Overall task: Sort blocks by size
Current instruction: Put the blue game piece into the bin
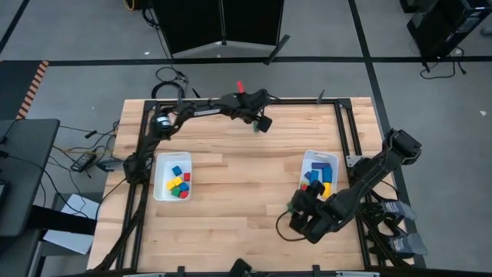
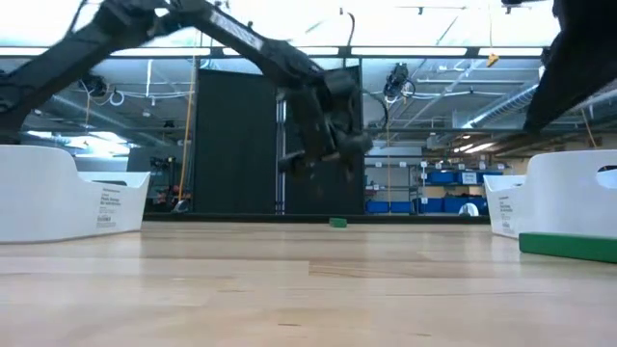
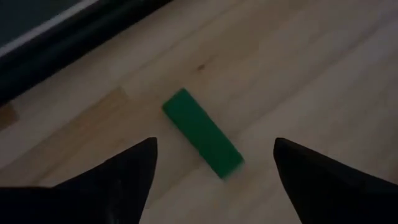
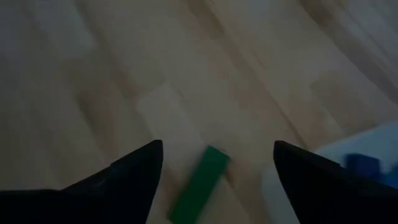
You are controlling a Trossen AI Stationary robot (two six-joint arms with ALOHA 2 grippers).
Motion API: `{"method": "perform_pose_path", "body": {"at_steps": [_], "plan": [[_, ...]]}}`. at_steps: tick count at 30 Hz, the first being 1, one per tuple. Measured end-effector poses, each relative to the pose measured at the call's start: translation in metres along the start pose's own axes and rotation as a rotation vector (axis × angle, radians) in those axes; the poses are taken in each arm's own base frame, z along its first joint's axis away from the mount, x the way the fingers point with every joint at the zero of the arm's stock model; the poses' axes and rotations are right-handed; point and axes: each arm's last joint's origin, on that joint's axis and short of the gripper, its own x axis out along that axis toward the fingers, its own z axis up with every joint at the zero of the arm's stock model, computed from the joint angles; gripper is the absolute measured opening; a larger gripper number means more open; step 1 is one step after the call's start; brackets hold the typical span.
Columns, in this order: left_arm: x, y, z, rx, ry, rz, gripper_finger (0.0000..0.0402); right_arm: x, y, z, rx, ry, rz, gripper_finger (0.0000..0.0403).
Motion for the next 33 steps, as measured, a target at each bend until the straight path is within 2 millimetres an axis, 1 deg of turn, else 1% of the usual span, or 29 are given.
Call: {"method": "perform_pose_path", "body": {"at_steps": [2, 5, 7, 10, 12, 15, 17, 19, 22, 27, 33], "plan": [[0.016, 0.001, 0.003, -0.018, 0.022, -0.001, 0.0332, -0.005, 0.006, 0.001, 0.007, -0.031, 0.029, 0.0309], [0.033, 0.003, 0.004, -0.046, 0.049, 0.005, 0.0332, -0.012, 0.013, 0.0, 0.01, -0.067, 0.067, 0.0298], [0.034, 0.002, 0.006, -0.051, 0.044, 0.038, 0.033, -0.016, 0.017, 0.0, 0.017, -0.09, 0.096, 0.0294], [0.03, 0.005, 0.014, -0.053, 0.016, 0.054, 0.0323, -0.023, 0.021, 0.0, 0.019, -0.115, 0.121, 0.029], [0.031, 0.01, 0.014, -0.058, 0.037, 0.074, 0.0315, -0.025, 0.023, 0.0, 0.024, -0.12, 0.133, 0.029], [0.038, 0.019, 0.007, -0.082, 0.122, 0.066, 0.0297, -0.027, 0.025, 0.002, 0.022, -0.127, 0.142, 0.0289], [0.042, 0.02, 0.006, -0.09, 0.144, 0.053, 0.0283, -0.027, 0.025, 0.002, 0.014, -0.13, 0.144, 0.0289], [0.04, 0.022, 0.007, -0.099, 0.17, 0.033, 0.0273, -0.026, 0.025, 0.003, 0.011, -0.134, 0.142, 0.0289], [0.039, 0.023, 0.009, -0.121, 0.178, 0.013, 0.0267, -0.026, 0.025, 0.004, 0.0, -0.147, 0.142, 0.0289], [0.039, 0.023, 0.008, -0.124, 0.197, -0.003, 0.0279, -0.026, 0.025, 0.005, -0.023, -0.157, 0.136, 0.0289], [0.036, 0.021, 0.012, -0.112, 0.214, -0.064, 0.032, -0.024, 0.024, 0.007, -0.053, -0.159, 0.125, 0.0289]]}}
